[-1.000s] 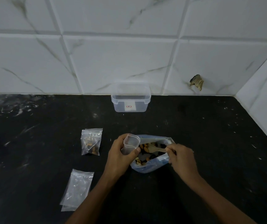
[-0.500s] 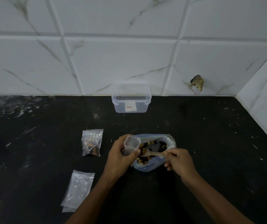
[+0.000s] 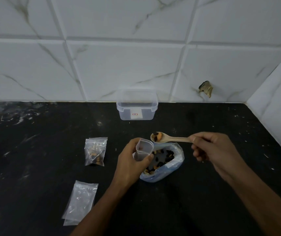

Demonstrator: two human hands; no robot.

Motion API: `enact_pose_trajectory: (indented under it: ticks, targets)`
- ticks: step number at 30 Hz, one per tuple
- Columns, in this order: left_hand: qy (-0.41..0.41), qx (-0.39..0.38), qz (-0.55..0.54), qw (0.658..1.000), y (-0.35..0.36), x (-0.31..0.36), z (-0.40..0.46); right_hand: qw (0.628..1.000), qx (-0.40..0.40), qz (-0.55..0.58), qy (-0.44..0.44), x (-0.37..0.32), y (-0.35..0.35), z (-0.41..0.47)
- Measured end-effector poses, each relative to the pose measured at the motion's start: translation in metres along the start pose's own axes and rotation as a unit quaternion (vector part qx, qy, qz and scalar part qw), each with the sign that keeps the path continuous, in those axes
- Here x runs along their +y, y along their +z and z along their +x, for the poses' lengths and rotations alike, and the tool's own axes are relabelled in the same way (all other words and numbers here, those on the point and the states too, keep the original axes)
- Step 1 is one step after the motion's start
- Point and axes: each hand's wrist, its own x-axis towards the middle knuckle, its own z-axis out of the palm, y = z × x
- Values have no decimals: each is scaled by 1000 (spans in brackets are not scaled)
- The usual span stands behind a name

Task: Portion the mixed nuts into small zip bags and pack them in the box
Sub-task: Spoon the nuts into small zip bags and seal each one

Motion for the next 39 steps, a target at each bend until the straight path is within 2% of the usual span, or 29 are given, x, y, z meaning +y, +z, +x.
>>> enact_pose_trajectory:
  ticks: [3,5,7,9,11,13,16,17,19,21,23,25,27,29,32,34,36,39]
  targets:
    - [-4,-15,-9,1000,6,2,3,989,-7,-111,-97,-7,10,-6]
    - [-3,-18,-7,1000,10,3,4,959,-8,-209,-189,-4,19,-11]
    - [3,-14,3,1000,12,4,4,902,-5,-300,-309,1,28,-14]
    - [8,-6,10,1000,14,4,5,826,-32,-383,-413,8,34,-16]
    - [6,-3,10,1000,15,2,5,754,-51,-454,-471,14,37,-18]
    - [3,-5,6,1000,16,0,5,726,-52,-480,-489,15,37,-20]
    - [-3,-9,0,1000,15,-1,5,727,-29,-468,-501,14,35,-21]
    - [-7,-8,-3,1000,14,-1,5,743,-11,-445,-500,13,34,-21]
    - [-22,-2,-15,1000,10,-1,5,807,43,-363,-465,8,28,-20]
    - [-26,13,-22,999,4,-2,5,865,98,-283,-404,5,20,-17]
    - [-25,33,-22,999,-2,-5,4,908,116,-246,-318,11,14,-12]
    - [-28,45,-19,998,-6,-7,2,942,86,-243,-214,28,13,-4]
    - [-30,49,-19,998,-8,-8,0,956,37,-264,-120,50,21,3]
    - [-27,47,-25,998,-8,-7,-3,959,19,-274,-70,72,31,8]
    - [-23,37,-28,999,-5,-7,-5,947,23,-315,-57,92,46,12]
    - [-21,33,-25,999,-3,-6,-6,905,49,-414,-86,99,51,10]
    - [-15,36,-20,999,-2,-4,-7,853,89,-491,-154,100,53,10]
    - [-7,31,-16,999,1,-1,-7,831,120,-505,-200,86,54,12]
